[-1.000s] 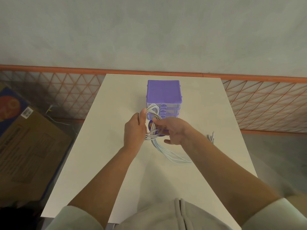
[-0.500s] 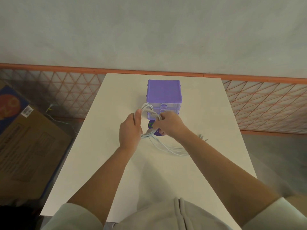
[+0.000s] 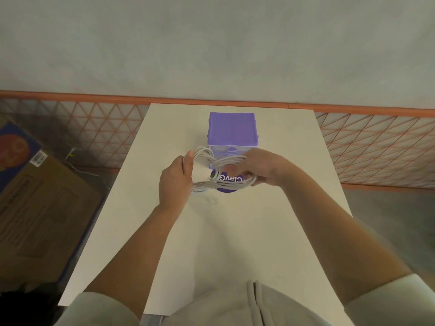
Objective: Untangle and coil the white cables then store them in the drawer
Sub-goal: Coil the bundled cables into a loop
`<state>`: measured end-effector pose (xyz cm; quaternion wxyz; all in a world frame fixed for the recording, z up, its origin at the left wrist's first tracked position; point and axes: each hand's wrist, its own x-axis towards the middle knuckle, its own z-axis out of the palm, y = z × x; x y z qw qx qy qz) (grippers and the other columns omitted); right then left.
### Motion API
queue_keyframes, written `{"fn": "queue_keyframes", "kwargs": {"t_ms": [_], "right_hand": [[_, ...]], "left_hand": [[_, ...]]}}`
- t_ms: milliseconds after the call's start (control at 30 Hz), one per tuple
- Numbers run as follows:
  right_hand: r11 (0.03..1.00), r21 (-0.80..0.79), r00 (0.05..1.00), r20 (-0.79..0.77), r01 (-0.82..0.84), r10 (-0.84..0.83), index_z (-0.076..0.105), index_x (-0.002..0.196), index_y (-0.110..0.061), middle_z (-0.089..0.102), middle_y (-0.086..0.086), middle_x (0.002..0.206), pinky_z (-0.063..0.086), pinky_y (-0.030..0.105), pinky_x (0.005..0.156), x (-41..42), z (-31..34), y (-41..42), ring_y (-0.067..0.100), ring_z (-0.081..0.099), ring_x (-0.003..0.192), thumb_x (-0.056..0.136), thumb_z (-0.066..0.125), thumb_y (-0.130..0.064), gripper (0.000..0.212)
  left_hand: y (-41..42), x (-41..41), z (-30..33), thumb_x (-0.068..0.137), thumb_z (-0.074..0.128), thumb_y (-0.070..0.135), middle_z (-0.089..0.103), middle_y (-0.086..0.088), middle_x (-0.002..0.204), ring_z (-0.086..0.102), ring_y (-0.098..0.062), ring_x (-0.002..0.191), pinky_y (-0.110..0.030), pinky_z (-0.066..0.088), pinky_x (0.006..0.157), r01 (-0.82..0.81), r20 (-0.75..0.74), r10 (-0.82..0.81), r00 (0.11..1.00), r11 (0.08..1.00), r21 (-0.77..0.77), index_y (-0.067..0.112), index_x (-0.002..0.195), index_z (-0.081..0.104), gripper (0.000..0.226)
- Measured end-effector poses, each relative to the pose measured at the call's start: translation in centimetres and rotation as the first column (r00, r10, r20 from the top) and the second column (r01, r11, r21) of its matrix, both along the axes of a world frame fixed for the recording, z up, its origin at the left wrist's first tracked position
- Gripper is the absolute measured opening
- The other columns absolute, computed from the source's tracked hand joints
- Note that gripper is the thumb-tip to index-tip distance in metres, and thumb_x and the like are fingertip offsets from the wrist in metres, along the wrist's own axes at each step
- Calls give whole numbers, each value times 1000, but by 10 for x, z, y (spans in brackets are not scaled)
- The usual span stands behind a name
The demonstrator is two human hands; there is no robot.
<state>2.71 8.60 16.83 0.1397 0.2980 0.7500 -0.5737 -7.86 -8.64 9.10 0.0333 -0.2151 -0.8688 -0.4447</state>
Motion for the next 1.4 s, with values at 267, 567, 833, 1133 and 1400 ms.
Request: {"fn": "queue_keyframes", "kwargs": {"t_ms": [267, 567, 833, 1133, 1400], "right_hand": [[803, -184, 778, -200, 567, -595, 63, 92, -9, 59, 7, 82, 51, 25, 50, -3, -37, -2, 18, 59, 58, 93, 59, -10, 4], [808, 446, 921, -236, 385, -309, 53, 104, -17, 54, -2, 77, 37, 24, 45, 6, -35, 9, 13, 50, 55, 86, 63, -8, 23], [530, -603, 551, -174, 596, -816, 57, 101, -4, 58, 7, 63, 57, 38, 72, 12, -60, -2, 19, 61, 49, 98, 57, -22, 18], [713, -381, 748, -79, 588, -659, 47, 75, -15, 27, -9, 43, 22, 18, 33, 16, -48, 11, 9, 23, 35, 90, 68, -40, 36], [823, -370, 869, -78, 430, -489, 39, 70, -21, 22, -7, 51, 16, 21, 36, 17, -27, 23, 10, 16, 42, 88, 72, -24, 37]], "left_hand": [[1, -7, -1, 99, 30, 58, 57, -6, 62, 58, -33, 64, -44, 50, 60, -69, 2, 69, 998, 996, 57, 7, 74, 53, 62], [-16, -24, -4, 97, 25, 63, 54, -10, 60, 57, -39, 63, -44, 47, 55, -85, -72, 81, 994, 996, -42, 7, 71, 50, 66], [0, -14, 10, 100, 34, 56, 55, -6, 54, 56, -20, 55, -34, 48, 63, -202, 203, 159, 966, 957, 210, 7, 70, 54, 61], [-1, -19, 11, 101, 35, 54, 54, -3, 54, 55, -19, 52, -40, 51, 63, -258, 170, 214, 962, 917, 303, 14, 68, 53, 55], [-11, -43, 13, 100, 30, 56, 54, -11, 56, 56, -31, 54, -46, 49, 55, -257, -36, 283, 959, 913, 316, 2, 72, 55, 65]]}}
